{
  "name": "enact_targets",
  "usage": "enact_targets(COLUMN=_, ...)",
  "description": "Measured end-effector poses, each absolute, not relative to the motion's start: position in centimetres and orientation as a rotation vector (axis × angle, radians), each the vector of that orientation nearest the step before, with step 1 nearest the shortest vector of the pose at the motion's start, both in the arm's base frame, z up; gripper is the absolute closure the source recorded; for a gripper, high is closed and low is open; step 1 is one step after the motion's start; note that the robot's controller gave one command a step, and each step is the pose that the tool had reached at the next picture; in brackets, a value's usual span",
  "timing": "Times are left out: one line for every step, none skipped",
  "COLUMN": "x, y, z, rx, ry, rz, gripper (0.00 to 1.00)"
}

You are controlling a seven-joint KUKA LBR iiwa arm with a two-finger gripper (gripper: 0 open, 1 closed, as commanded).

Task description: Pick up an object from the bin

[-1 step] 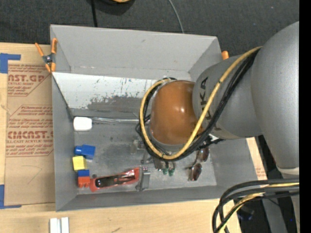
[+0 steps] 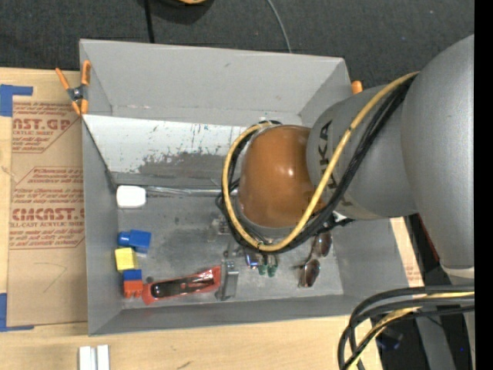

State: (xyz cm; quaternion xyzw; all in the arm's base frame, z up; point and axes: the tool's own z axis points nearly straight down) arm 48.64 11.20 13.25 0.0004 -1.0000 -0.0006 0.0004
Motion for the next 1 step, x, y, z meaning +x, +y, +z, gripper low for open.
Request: enact_targets(x=48.96, y=10.99, z=11.23, rx=0.108, ry=-3.142, rz=-0.003, gripper=0.00)
